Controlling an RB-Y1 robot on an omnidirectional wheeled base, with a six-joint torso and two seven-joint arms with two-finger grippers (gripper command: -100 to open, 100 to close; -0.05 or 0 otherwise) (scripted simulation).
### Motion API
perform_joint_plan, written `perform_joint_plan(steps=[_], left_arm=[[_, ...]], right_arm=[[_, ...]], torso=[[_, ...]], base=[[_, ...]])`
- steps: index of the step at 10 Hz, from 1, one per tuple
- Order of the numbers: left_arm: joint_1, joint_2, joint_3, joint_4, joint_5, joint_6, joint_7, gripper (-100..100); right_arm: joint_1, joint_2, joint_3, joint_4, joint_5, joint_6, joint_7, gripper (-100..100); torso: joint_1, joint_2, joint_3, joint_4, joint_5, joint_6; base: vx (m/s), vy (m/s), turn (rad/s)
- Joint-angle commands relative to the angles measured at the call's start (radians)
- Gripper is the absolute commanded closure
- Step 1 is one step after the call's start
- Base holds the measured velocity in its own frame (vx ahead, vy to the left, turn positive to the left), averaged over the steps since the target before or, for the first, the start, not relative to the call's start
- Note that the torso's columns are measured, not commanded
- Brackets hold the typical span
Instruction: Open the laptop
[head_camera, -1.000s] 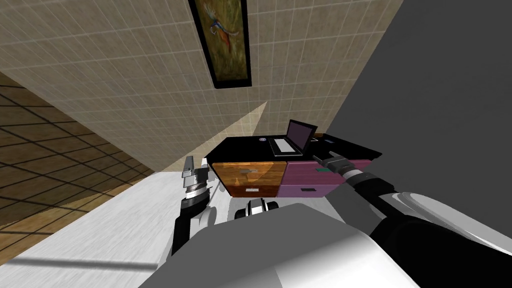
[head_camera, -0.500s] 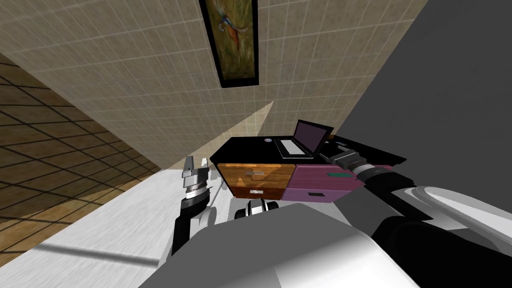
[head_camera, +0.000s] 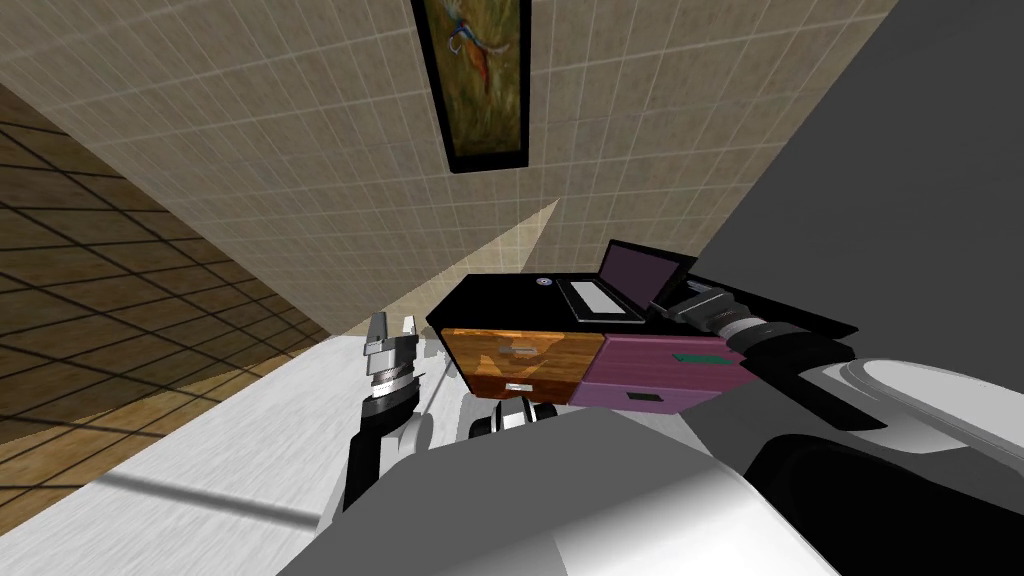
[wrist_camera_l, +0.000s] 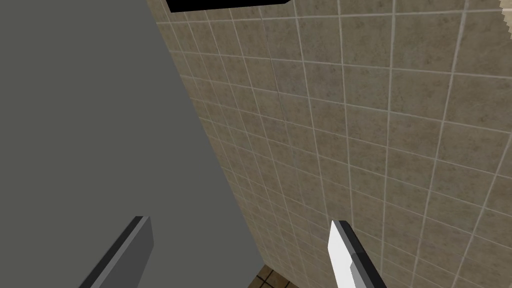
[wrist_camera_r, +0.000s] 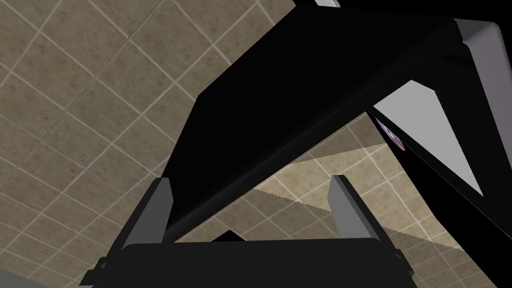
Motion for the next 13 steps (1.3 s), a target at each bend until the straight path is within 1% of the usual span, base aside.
perform_joint_plan(steps=[1,2,3,4,5,7,12,13], left_arm=[[0.0,0.0,0.0,0.0,0.0,0.0,0.0,0],[0.0,0.0,0.0,0.0,0.0,0.0,0.0,0],[0.0,0.0,0.0,0.0,0.0,0.0,0.0,0],[0.0,0.0,0.0,0.0,0.0,0.0,0.0,0],[0.0,0.0,0.0,0.0,0.0,0.0,0.0,0],[0.0,0.0,0.0,0.0,0.0,0.0,0.0,0],[0.0,0.0,0.0,0.0,0.0,0.0,0.0,0],[0.0,0.0,0.0,0.0,0.0,0.0,0.0,0]], right_arm=[[0.008,-0.01,-0.011,0.001,-0.006,0.001,-0.006,-100],[0.009,-0.011,-0.013,0.001,-0.007,0.001,-0.008,100],[0.021,-0.012,-0.008,-0.016,0.035,0.018,0.029,100],[0.021,-0.012,-0.008,-0.016,0.035,0.018,0.029,100],[0.026,-0.013,-0.006,-0.024,0.056,0.027,0.048,100],[0.038,-0.014,-0.001,-0.04,0.098,0.045,0.084,100],[0.066,-0.016,0.011,-0.082,0.204,0.089,0.176,100],[0.063,-0.016,0.011,-0.076,0.19,0.08,0.162,100]], torso=[[-0.002,-0.004,-0.002,-0.001,0.0,0.0],[0.0,-0.003,-0.002,-0.001,0.0,-0.001],[0.002,0.0,0.0,0.0,0.001,0.0],[0.003,-0.002,0.0,-0.003,0.0,0.0],[0.0,-0.005,-0.001,-0.005,-0.001,0.002],[-0.006,-0.004,-0.002,-0.002,-0.003,0.002],[0.003,-0.001,-0.001,0.0,0.002,0.0],[0.004,0.0,-0.001,0.001,0.003,0.0]], base=[[0.061,-0.013,0.0],[0.008,-0.002,0.002],[0.019,0.015,0.002],[0.006,0.033,0.013],[-0.001,0.042,0.013],[0.008,0.043,-0.008],[0.011,0.03,-0.002],[0.004,0.015,-0.003]])
